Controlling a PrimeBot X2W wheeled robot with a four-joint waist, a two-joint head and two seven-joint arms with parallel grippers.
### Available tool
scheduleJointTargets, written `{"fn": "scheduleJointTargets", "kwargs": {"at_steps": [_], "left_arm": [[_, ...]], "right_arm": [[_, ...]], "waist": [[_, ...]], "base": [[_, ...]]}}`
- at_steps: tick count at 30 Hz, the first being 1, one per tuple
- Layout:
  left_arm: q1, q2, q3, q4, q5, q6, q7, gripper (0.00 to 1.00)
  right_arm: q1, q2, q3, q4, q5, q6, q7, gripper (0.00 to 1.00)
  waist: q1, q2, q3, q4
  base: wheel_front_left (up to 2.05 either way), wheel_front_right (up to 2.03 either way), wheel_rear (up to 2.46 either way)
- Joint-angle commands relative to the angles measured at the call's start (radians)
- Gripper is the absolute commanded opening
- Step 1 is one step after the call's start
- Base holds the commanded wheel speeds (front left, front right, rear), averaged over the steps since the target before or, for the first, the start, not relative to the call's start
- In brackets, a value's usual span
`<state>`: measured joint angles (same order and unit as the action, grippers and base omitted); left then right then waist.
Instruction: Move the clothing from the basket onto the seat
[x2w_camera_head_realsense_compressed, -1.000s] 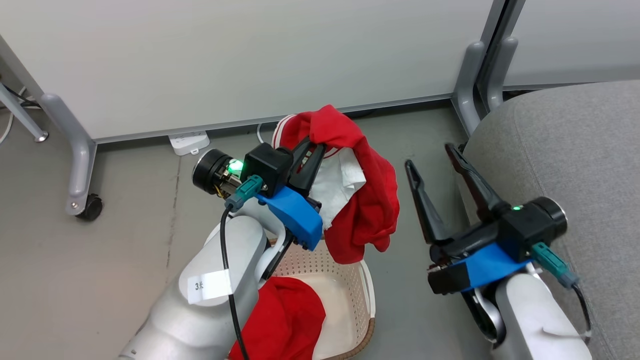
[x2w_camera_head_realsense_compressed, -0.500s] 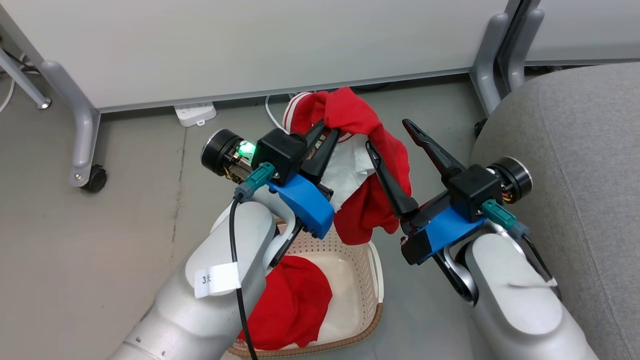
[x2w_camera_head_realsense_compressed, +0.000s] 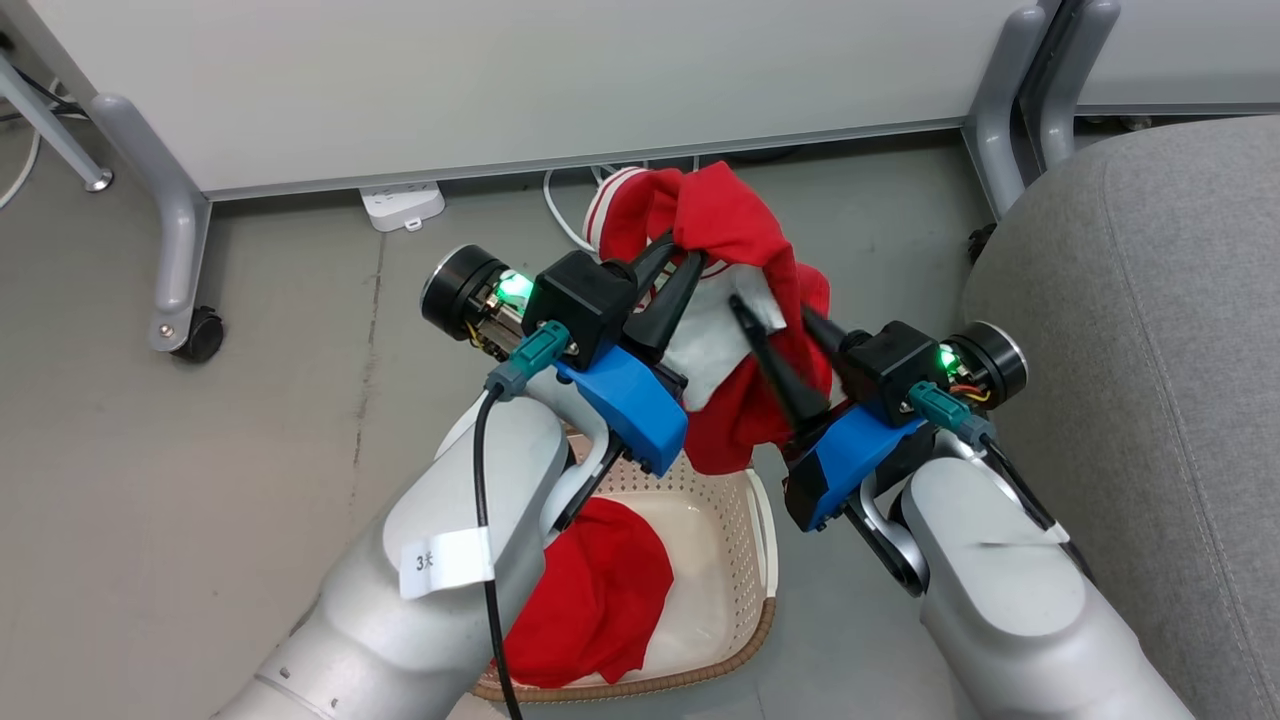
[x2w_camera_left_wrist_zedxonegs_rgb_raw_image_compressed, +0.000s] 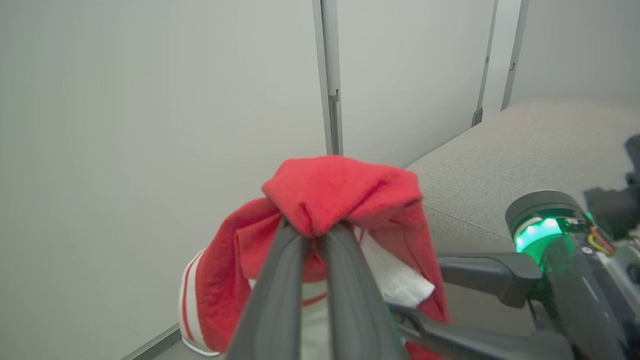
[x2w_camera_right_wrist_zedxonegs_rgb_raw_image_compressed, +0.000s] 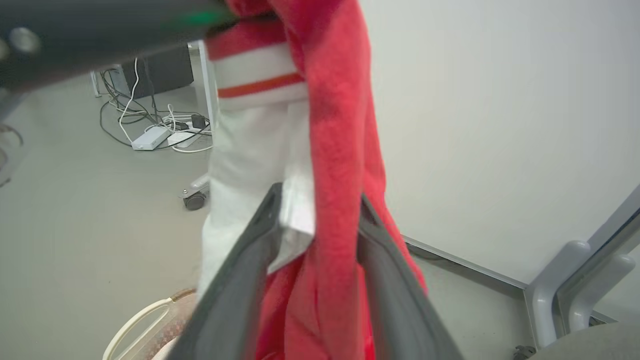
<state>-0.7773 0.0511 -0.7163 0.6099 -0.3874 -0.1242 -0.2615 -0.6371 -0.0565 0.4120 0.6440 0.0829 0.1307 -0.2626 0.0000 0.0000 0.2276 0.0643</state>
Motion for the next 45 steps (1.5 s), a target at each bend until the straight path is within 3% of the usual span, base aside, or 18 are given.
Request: {"fn": "scheduleJointTargets", "kwargs": {"at_steps": [1, 26, 27, 28, 45], "left_arm": [[-0.011, -0.001, 0.001, -0.006, -0.005, -0.006, -0.005, 0.00], [-0.011, -0.001, -0.013, 0.005, -0.015, 0.004, -0.005, 0.00], [-0.011, -0.001, -0.013, 0.007, -0.016, 0.005, -0.005, 0.41], [-0.012, -0.001, -0.013, 0.009, -0.016, 0.007, -0.005, 1.00], [0.011, 0.000, -0.015, 0.022, 0.021, 0.005, -0.005, 1.00]], "right_arm": [[-0.021, 0.004, 0.003, 0.005, 0.006, 0.000, -0.003, 0.00], [-0.008, 0.007, -0.003, -0.006, 0.024, 0.000, -0.004, 0.00], [-0.008, 0.007, -0.004, -0.006, 0.025, 0.000, -0.004, 0.00], [-0.007, 0.007, -0.006, -0.006, 0.025, 0.000, -0.004, 0.00], [-0.013, 0.007, -0.050, -0.031, 0.041, 0.000, -0.004, 0.00]], "waist": [[0.0000, 0.0000, -0.001, 0.000], [0.0000, 0.0000, -0.009, -0.005], [0.0000, 0.0000, -0.008, -0.005], [0.0000, 0.0000, -0.007, -0.005], [0.0000, 0.0000, 0.026, -0.033]], "base": [[0.00, 0.00, 0.00], [0.00, 0.00, 0.00], [0.00, 0.00, 0.00], [0.00, 0.00, 0.00], [0.00, 0.00, 0.00]]}}
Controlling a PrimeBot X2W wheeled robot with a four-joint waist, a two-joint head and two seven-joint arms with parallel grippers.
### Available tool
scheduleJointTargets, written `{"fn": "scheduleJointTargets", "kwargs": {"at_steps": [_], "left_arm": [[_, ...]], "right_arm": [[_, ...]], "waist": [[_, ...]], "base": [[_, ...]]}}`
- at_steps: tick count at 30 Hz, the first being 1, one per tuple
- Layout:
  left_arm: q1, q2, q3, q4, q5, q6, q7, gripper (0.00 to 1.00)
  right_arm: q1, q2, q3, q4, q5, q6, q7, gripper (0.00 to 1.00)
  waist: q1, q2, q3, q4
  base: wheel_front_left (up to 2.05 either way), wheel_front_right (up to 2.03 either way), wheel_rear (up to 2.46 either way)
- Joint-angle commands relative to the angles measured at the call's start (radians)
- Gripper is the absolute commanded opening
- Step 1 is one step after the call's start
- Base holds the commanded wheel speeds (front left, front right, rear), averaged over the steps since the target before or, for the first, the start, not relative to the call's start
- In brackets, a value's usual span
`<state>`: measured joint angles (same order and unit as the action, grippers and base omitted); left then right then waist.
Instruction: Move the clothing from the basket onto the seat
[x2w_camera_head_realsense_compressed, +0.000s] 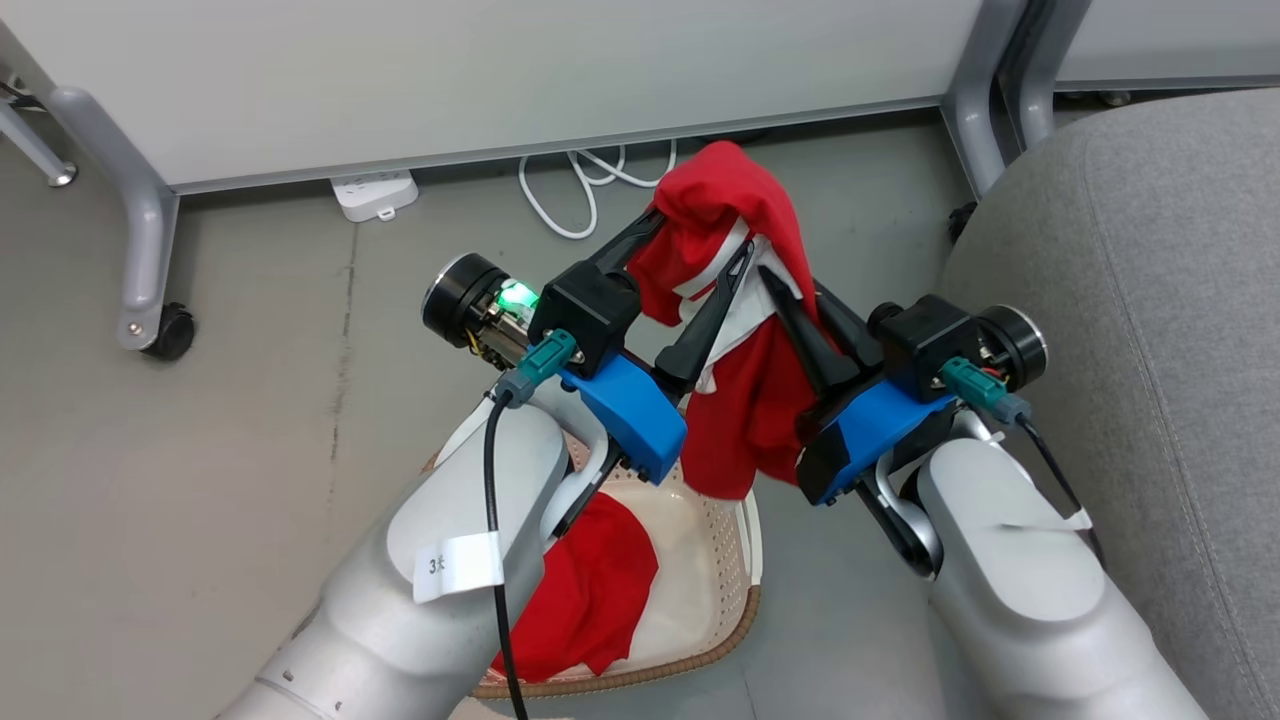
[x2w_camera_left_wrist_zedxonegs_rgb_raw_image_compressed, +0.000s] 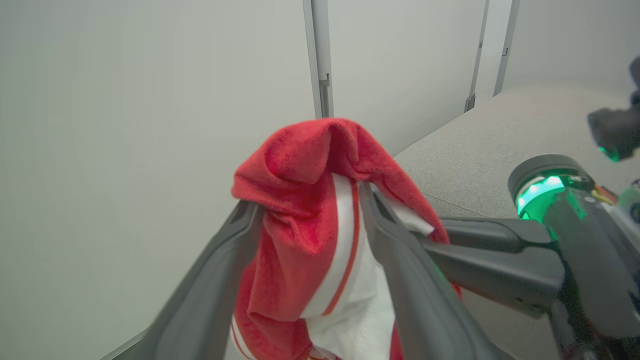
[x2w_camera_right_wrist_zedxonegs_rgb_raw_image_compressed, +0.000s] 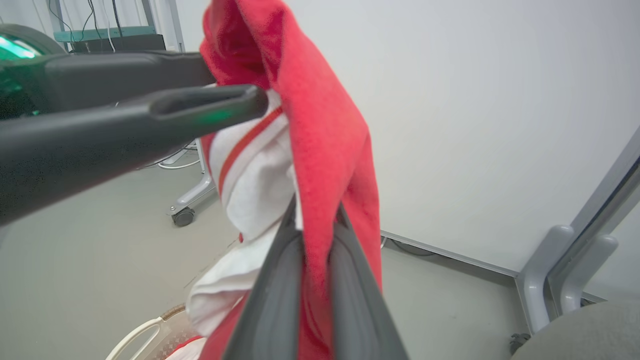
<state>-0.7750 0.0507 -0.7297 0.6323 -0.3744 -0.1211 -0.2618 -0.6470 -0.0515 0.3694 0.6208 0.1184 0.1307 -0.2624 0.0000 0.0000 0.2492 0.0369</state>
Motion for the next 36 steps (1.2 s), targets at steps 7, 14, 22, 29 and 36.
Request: {"fn": "scheduleJointTargets", "kwargs": {"at_steps": [7, 14, 22, 29, 36], "left_arm": [[0.017, 0.002, -0.004, -0.020, 0.035, -0.002, -0.005, 1.00], [0.035, 0.009, -0.015, -0.047, 0.061, -0.003, -0.005, 1.00], [0.064, 0.019, -0.034, -0.095, 0.079, -0.008, -0.005, 1.00], [0.088, 0.031, -0.062, -0.128, 0.095, -0.011, -0.005, 1.00], [0.096, 0.042, -0.089, -0.145, 0.100, -0.012, -0.005, 1.00]], "right_arm": [[0.018, -0.003, -0.065, -0.064, -0.011, 0.000, -0.004, 0.00], [0.048, -0.013, -0.150, -0.125, -0.016, 0.000, -0.004, 0.00], [0.115, -0.019, -0.286, -0.212, -0.020, 0.000, -0.004, 0.00], [0.178, -0.015, -0.383, -0.277, -0.017, 0.000, -0.004, 0.00], [0.237, -0.008, -0.456, -0.321, -0.011, 0.000, -0.004, 0.00]], "waist": [[0.0000, 0.0000, 0.034, -0.051], [0.0000, 0.0000, 0.054, -0.107], [0.0000, 0.0000, 0.078, -0.186], [0.0000, 0.0000, 0.098, -0.262], [0.0000, 0.0000, 0.113, -0.328]], "base": [[0.00, 0.00, 0.00], [0.00, 0.00, 0.00], [0.00, 0.00, 0.00], [0.00, 0.00, 0.00], [0.00, 0.00, 0.00]]}}
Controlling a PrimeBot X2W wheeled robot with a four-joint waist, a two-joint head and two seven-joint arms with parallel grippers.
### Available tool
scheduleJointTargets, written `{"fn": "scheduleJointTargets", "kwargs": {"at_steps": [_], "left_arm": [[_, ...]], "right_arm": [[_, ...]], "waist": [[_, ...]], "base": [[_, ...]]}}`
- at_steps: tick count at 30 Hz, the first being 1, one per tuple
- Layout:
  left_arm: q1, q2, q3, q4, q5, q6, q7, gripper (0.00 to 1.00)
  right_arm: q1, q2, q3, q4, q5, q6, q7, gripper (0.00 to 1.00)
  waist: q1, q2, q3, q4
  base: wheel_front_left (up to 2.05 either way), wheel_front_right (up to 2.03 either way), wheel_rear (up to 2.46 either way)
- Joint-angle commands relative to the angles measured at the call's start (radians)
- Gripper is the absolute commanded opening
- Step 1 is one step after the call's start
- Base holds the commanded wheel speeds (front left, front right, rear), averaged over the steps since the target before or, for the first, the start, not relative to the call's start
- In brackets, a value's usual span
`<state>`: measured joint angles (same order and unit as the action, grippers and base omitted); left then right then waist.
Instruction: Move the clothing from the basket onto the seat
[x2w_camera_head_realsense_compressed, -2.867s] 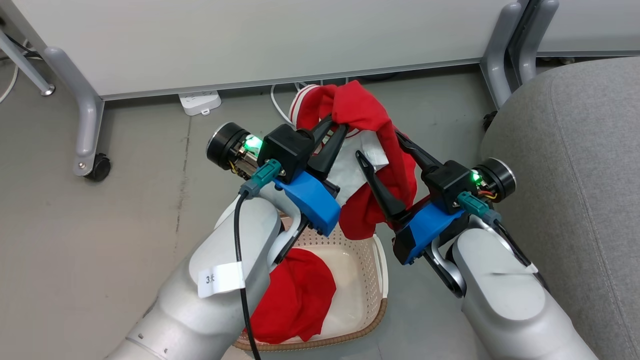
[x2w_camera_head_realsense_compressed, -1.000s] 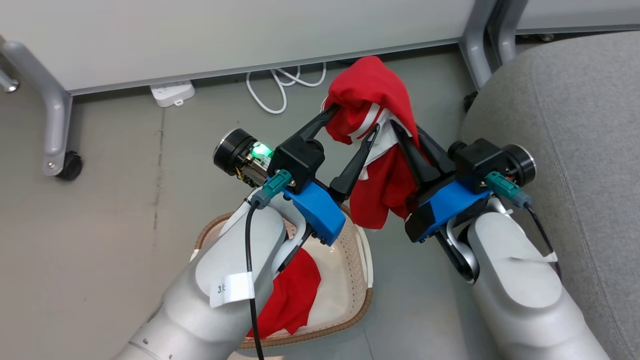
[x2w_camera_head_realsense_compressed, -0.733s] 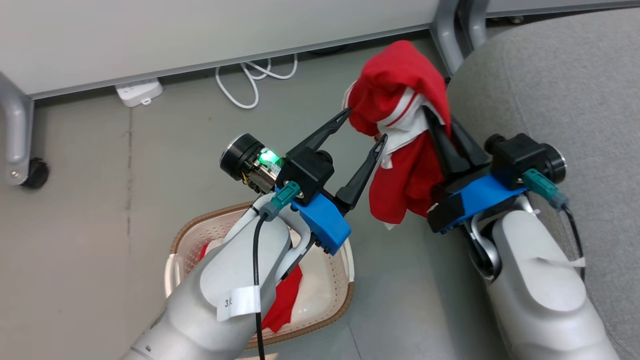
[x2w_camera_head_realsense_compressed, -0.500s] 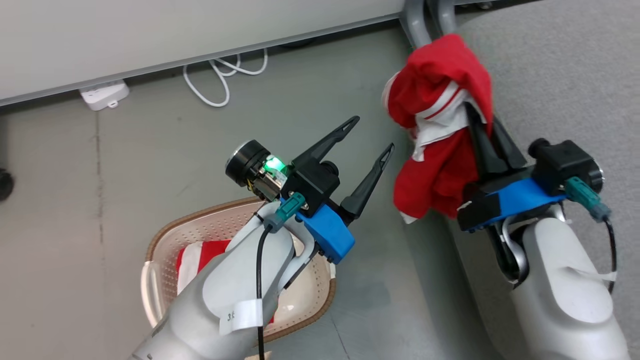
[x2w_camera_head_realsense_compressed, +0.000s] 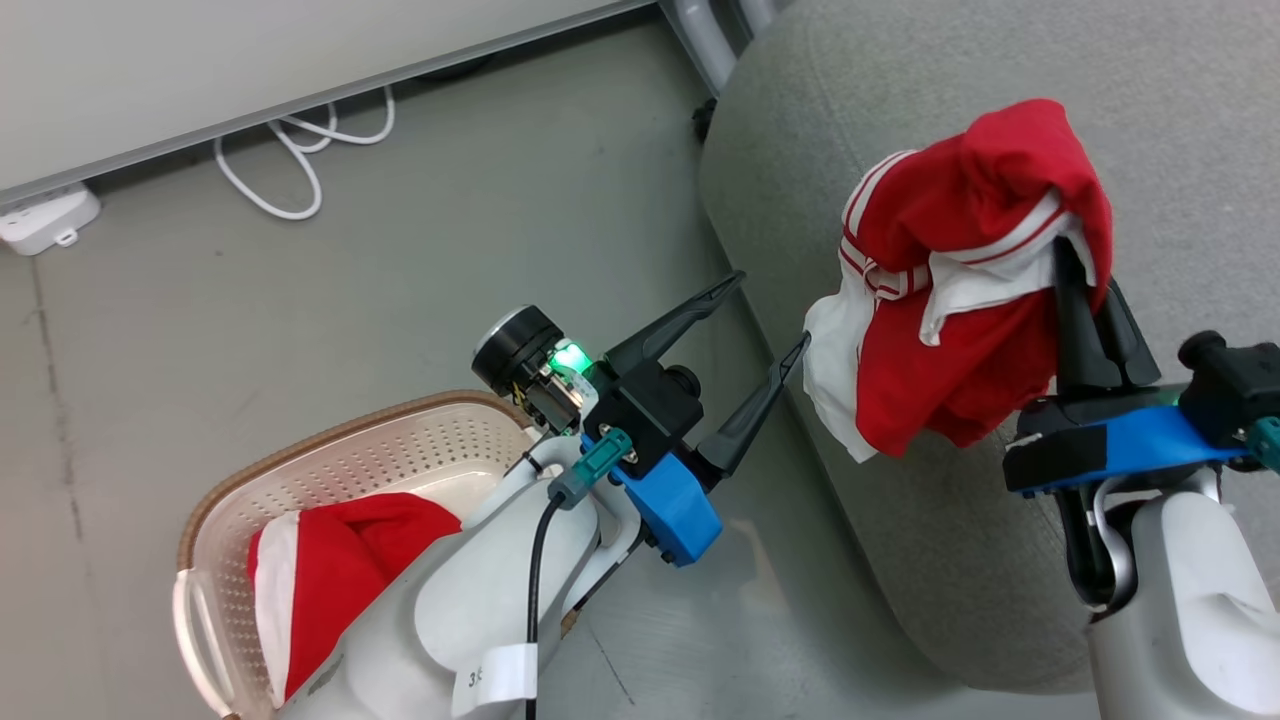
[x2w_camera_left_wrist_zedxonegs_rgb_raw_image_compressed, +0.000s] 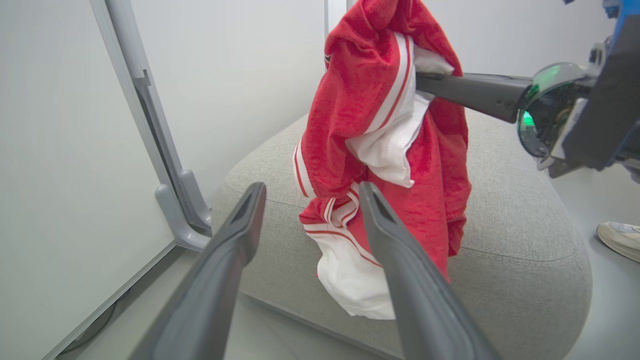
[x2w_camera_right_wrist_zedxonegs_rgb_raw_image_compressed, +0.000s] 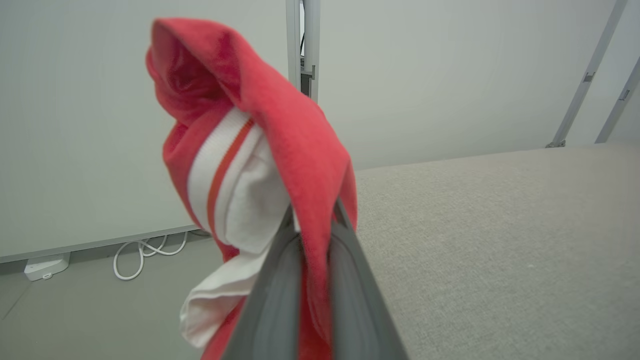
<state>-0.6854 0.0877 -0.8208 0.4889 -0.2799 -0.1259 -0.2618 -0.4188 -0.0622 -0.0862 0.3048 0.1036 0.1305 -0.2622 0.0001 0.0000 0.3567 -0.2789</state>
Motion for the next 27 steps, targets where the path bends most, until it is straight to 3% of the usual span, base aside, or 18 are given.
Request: {"fn": "scheduleJointTargets", "kwargs": {"at_steps": [1, 11, 27], "left_arm": [[0.007, 0.006, -0.002, -0.003, 0.006, -0.008, -0.005, 1.00], [-0.001, 0.009, -0.053, -0.003, -0.006, -0.005, -0.005, 1.00], [-0.019, 0.020, -0.042, -0.014, -0.004, -0.005, -0.005, 1.00]], "right_arm": [[0.017, 0.004, -0.008, -0.010, 0.005, 0.000, -0.004, 0.00], [0.063, 0.011, -0.052, -0.031, 0.016, 0.000, -0.004, 0.00], [0.014, 0.012, -0.053, -0.072, -0.006, 0.000, -0.004, 0.00]], "waist": [[-0.0001, 0.0000, 0.008, -0.020], [-0.0001, 0.0000, 0.027, -0.074], [-0.0001, 0.0000, 0.043, -0.082]], "base": [[0.00, 0.00, 0.00], [0.00, 0.00, 0.00], [0.00, 0.00, 0.00]]}}
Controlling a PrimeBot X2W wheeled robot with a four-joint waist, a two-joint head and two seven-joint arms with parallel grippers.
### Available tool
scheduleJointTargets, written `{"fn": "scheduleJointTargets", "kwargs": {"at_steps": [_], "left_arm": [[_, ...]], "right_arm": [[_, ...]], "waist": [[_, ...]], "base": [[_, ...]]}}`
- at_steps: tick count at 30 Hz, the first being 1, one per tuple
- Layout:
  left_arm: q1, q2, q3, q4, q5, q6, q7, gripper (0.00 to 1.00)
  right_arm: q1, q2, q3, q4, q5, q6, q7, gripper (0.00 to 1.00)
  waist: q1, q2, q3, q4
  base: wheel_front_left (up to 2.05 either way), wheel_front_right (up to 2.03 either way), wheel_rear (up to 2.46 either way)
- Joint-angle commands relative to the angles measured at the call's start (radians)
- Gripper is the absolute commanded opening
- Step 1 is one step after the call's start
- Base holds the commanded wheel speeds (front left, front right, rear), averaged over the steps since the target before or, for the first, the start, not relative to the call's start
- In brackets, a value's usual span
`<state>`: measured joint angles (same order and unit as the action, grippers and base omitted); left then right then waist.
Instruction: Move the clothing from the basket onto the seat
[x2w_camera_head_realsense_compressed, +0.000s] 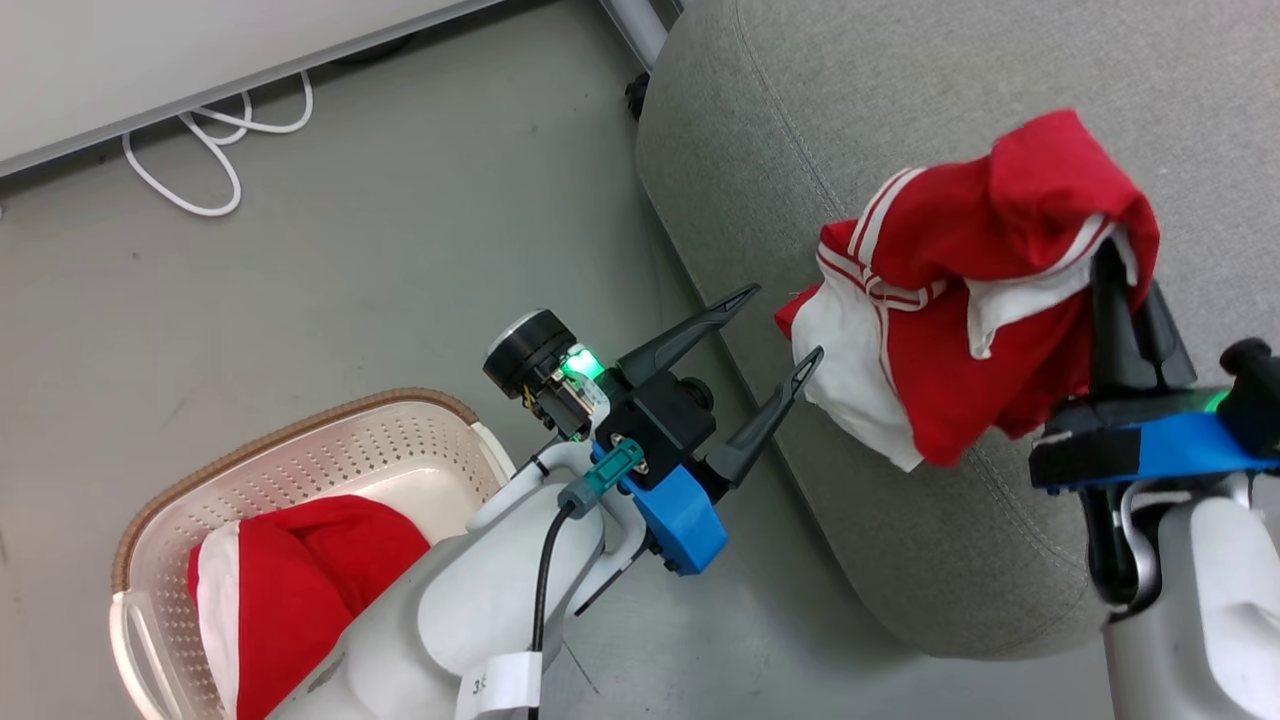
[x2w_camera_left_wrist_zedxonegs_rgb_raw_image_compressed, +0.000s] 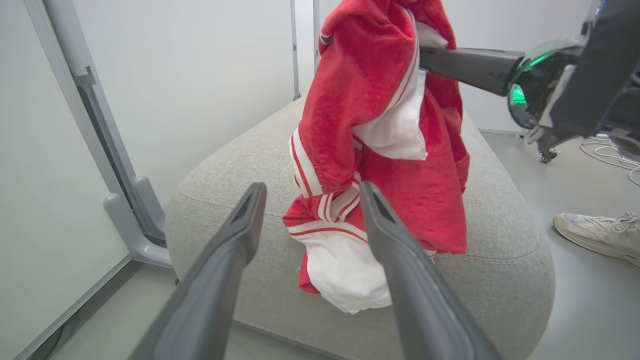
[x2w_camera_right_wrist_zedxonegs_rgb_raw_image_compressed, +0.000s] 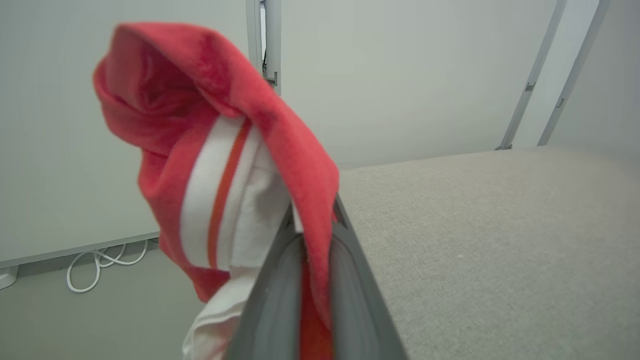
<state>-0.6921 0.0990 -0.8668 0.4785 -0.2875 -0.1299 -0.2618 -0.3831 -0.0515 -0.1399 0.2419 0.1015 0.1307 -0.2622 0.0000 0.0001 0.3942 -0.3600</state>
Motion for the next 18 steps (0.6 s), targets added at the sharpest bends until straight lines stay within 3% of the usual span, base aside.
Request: {"fn": "scheduleJointTargets", "kwargs": {"at_steps": [1, 10, 18], "left_arm": [[-0.014, 0.011, 0.007, -0.006, 0.007, -0.001, -0.005, 1.00], [-0.052, 0.037, 0.026, -0.024, 0.034, 0.001, -0.005, 1.00], [-0.130, 0.068, 0.024, -0.045, 0.063, 0.001, 0.001, 1.00]], "right_arm": [[-0.036, 0.000, 0.003, -0.017, -0.005, 0.000, -0.004, 0.00], [-0.252, -0.101, -0.060, -0.119, -0.008, 0.000, -0.004, 0.00], [-0.457, -0.247, -0.241, -0.135, 0.013, 0.000, -0.004, 0.00]], "waist": [[0.0000, -0.0001, 0.012, -0.003], [0.0000, -0.0001, 0.112, -0.002], [0.0000, -0.0001, 0.254, 0.027]], "base": [[0.00, 0.00, 0.00], [0.00, 0.00, 0.00], [0.00, 0.00, 0.00]]}}
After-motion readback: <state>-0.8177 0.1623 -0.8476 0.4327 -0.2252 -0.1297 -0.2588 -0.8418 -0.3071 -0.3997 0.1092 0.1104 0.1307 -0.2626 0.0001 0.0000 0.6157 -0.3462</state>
